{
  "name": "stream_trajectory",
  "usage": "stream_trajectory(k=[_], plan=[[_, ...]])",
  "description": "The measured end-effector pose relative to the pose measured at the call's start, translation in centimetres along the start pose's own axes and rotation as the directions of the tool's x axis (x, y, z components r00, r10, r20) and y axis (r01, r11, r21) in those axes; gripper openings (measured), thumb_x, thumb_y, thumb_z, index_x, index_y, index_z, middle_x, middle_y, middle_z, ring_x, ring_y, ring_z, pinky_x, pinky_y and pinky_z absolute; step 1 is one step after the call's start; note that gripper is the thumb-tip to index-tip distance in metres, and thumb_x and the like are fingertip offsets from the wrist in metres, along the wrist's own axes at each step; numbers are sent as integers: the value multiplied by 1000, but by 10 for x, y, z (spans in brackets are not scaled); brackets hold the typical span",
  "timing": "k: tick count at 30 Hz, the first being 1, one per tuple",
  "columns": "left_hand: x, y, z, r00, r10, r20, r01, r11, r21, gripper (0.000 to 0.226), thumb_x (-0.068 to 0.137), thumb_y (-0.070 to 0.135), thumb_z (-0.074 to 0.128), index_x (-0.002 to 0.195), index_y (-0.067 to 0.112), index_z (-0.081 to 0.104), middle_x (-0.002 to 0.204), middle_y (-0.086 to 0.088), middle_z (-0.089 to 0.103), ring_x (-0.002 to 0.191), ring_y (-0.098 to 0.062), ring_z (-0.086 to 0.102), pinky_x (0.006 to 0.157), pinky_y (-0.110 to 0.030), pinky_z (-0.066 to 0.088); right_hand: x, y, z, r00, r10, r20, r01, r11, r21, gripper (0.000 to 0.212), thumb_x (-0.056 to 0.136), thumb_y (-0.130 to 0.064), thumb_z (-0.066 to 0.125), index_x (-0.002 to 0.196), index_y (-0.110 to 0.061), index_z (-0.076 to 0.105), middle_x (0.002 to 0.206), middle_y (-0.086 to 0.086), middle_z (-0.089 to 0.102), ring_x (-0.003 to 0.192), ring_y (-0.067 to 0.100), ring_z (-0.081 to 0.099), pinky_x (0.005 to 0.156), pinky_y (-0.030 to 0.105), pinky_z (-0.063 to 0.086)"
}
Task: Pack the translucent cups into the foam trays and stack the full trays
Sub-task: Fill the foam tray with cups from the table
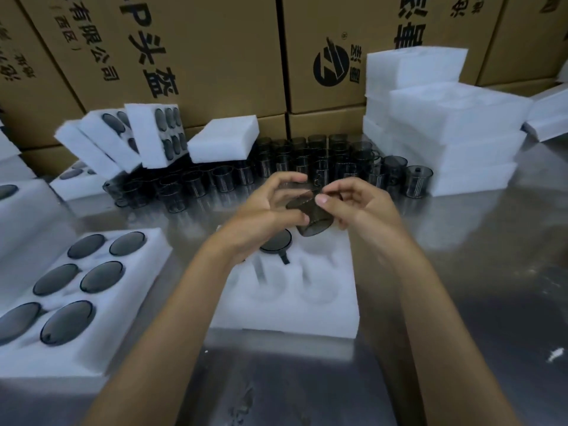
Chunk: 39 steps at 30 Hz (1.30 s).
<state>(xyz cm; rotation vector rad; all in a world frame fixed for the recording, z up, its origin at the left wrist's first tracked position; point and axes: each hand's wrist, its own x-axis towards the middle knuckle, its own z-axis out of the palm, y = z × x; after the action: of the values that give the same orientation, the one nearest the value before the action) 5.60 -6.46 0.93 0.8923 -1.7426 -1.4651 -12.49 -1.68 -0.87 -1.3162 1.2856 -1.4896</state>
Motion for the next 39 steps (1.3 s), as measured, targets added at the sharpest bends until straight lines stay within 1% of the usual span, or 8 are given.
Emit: stream_trajectory(k=[4, 10, 16, 22, 25, 28, 34, 39], plan=[[-4, -6, 8, 999, 33, -17, -31, 993, 114, 66, 68, 3, 70, 128, 26, 55, 124, -6, 63, 110, -16, 64, 92, -35, 53, -3, -5, -3, 994, 21, 103, -8, 992, -129, 29, 78, -20, 85, 88, -5, 62, 67, 6, 60, 52, 15, 56, 45, 27, 46], [-10, -5, 7, 992, 37, 122, -69, 959, 274, 68, 75, -3, 77, 132, 24, 53, 130, 4, 61, 118, -7, 60, 99, -24, 49, -8, -8, -18, 967, 81, 241, -22, 971, -239, 34, 73, -30, 87, 75, -10, 60, 63, 14, 65, 54, 27, 67, 43, 28, 44], [-14, -8, 6, 987, 16, 159, -64, 951, 303, 72, 82, -18, 64, 143, 15, 47, 139, 1, 57, 128, -4, 53, 112, -28, 40, -11, -11, -16, 967, 86, 241, -29, 973, -229, 34, 83, -34, 78, 56, -16, 67, 62, 14, 70, 54, 21, 66, 45, 25, 41], [-16, -14, 7, 990, -1, 139, -51, 929, 366, 72, 85, -11, 64, 146, 23, 47, 144, 7, 53, 131, 3, 48, 113, -21, 36, -9, -2, -16, 976, 102, 192, -52, 967, -247, 41, 86, -32, 76, 51, -16, 63, 57, 9, 68, 50, 12, 61, 45, 20, 41], [-16, -17, 10, 992, 31, 119, -77, 909, 409, 68, 87, -4, 66, 145, 25, 48, 150, 11, 45, 134, 4, 43, 108, -8, 33, -5, 7, -18, 994, 81, 69, -56, 950, -306, 46, 81, -47, 78, 60, -11, 58, 54, 2, 54, 48, 6, 45, 50, 11, 37], [-16, -20, 13, 995, 59, 83, -91, 883, 461, 66, 87, 4, 71, 145, 27, 49, 146, 18, 42, 131, 10, 39, 103, 0, 28, -3, 14, -21, 994, 101, 45, -80, 938, -336, 47, 78, -53, 78, 72, -8, 62, 63, 0, 52, 56, 5, 45, 56, 17, 37], [-19, -29, 13, 997, 83, 6, -70, 797, 600, 66, 84, 28, 77, 143, 34, 49, 149, 20, 43, 138, 4, 36, 117, -19, 25, 1, 23, -21, 989, 141, 48, -116, 930, -349, 42, 75, -58, 77, 78, -18, 66, 69, -4, 57, 61, 5, 51, 58, 24, 39], [-22, -34, 16, 993, 74, 92, -115, 763, 636, 50, 98, 38, 57, 146, 31, 45, 151, 24, 37, 138, 15, 24, 121, -22, 3, 2, 32, -26, 951, 298, 83, -232, 865, -444, 55, 70, -73, 71, 109, -35, 59, 103, -6, 64, 78, 8, 67, 57, 24, 50]])
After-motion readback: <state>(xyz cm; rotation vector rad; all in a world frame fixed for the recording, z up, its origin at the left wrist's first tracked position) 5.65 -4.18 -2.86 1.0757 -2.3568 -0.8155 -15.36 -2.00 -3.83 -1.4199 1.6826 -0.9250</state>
